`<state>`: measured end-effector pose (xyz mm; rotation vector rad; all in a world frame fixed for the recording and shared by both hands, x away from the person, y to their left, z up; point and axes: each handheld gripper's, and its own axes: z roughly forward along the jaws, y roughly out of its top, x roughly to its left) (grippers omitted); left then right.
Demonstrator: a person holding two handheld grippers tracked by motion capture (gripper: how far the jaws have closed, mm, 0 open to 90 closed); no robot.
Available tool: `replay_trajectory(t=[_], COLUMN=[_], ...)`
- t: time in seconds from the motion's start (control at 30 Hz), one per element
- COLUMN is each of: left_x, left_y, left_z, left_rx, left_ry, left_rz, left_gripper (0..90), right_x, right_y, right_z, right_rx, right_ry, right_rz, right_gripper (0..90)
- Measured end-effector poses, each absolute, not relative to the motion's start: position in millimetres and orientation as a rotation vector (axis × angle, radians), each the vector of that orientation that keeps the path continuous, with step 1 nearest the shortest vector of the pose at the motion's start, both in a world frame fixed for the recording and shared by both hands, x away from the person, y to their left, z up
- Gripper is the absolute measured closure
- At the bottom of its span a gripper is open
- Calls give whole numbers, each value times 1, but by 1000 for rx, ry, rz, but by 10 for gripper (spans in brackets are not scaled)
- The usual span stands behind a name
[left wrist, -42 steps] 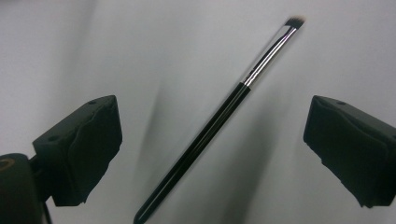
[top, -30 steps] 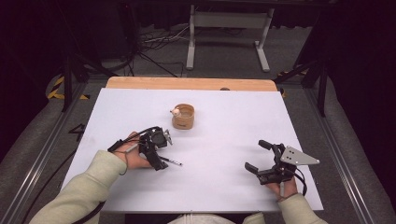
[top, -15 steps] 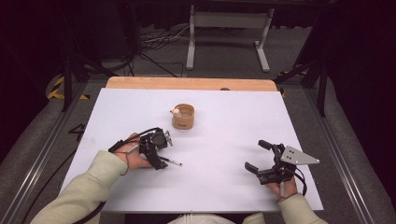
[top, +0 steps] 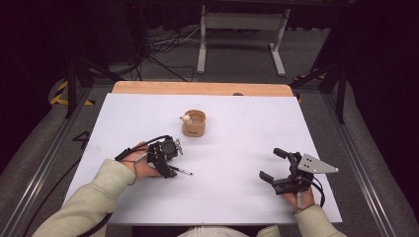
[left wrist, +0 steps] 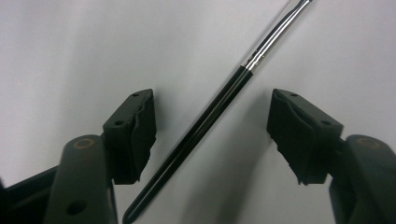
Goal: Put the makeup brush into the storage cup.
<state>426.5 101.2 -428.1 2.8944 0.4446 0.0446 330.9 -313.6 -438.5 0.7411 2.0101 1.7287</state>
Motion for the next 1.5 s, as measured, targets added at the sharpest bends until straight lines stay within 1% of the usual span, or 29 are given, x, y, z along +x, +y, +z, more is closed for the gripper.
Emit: replay_trajectory(t=[0.2, 0.23, 0.33, 0.47, 0.57, 0.87, 1.07, 1.27, 1.5], left_x=[425, 424, 423, 422, 422, 421, 422, 421, 421], left_y=[100, 100, 99, 97, 96, 95, 98, 101, 102], left_z=[-426, -425, -424, -423, -423, -422, -414, -403, -393], left_rx=[2907, 2910, 2926, 2943, 2955, 2958, 2915, 2848, 2725], left_ry=[442, 441, 419, 398, 384, 388, 389, 395, 400], left_rz=[42, 34, 40, 39, 43, 35, 47, 60, 83], left_gripper=[521, 521, 624, 724, 820, 827, 829, 830, 830], right_x=[331, 331, 331, 331, 331, 331, 331, 331, 331], right_y=[-314, -314, -313, -313, -313, -313, -313, -313, -313], right_z=[-439, -439, -439, -439, -439, -439, -439, -439, -439], right_rx=[739, 742, 744, 745, 744, 747, 749, 751, 749], right_ry=[2010, 2011, 2007, 2010, 2011, 2010, 2010, 2009, 2010], right_rz=[1732, 1733, 1742, 1743, 1743, 1746, 1748, 1749, 1747], right_gripper=[0, 0, 0, 0, 0, 0, 0, 0, 0])
